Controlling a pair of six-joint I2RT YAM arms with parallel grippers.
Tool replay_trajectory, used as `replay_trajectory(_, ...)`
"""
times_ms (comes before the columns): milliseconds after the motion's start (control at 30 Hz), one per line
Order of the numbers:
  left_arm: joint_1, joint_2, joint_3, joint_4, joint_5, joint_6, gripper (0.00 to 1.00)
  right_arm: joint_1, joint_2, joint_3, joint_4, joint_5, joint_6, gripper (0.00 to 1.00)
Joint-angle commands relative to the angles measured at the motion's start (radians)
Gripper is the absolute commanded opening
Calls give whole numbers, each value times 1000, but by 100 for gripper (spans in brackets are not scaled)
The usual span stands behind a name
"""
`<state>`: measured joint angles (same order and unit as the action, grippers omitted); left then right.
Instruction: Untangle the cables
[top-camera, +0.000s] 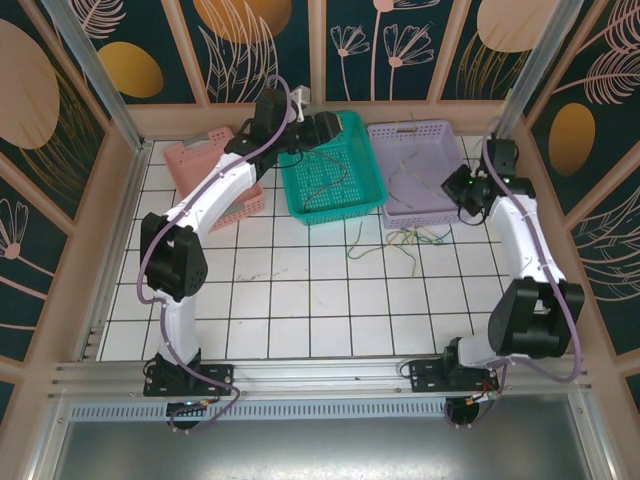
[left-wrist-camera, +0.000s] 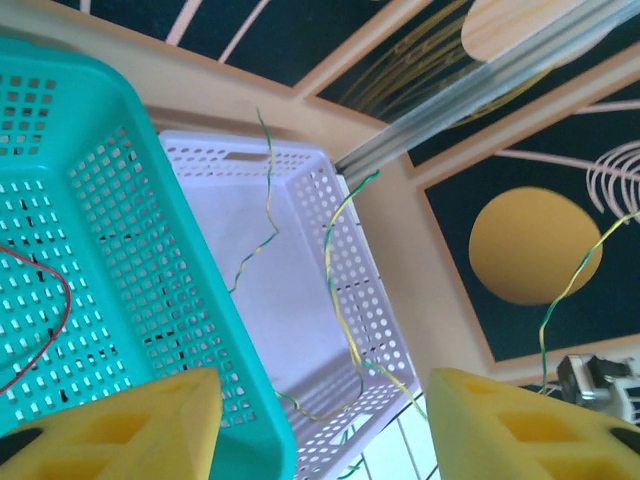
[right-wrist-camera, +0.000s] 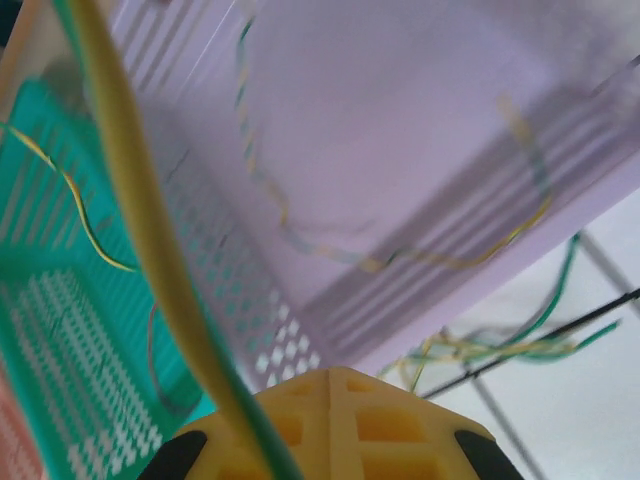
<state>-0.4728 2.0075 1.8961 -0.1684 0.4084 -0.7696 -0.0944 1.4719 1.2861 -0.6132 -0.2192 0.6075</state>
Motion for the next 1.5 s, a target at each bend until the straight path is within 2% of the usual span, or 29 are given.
replay_trajectory(0,-7,-61,-16,14,8,-31,62,-38,73,115,38,96,62,0)
replay_trajectory(100,-7,-124,-82,30,-5,-45,62,-40,177,219,27,182,48,0)
replay_trajectory(333,-7,-253,-242,56,-21,-64,60,6,431,370,-61,227,-66,0)
replay_trajectory(500,-7,-315,-323,65,-28,-75,59,60,547,370,-126,189,-143,0)
replay_trajectory(667,-7,-343,-356,78,-36,-94,59,51,613,375,-182,165,-173,0)
replay_trajectory(867,-7,-335,-351,86,-26,-110,59,42,625,471,-230,165,-227,37)
replay_trajectory(967,-8,-332,-355,91,-22,-117,59,44,632,545,-270,161,-251,48)
replay_trajectory(1200,-12,-343,-375,80,-38,-118,60,42,589,653,-311,205,-245,56)
replay_trajectory(1333,-12,-360,-399,74,-55,-123,60,36,548,710,-314,229,-221,57)
replay_trajectory(1467,-10,-385,-441,56,-71,-125,60,31,425,637,-228,251,-148,55)
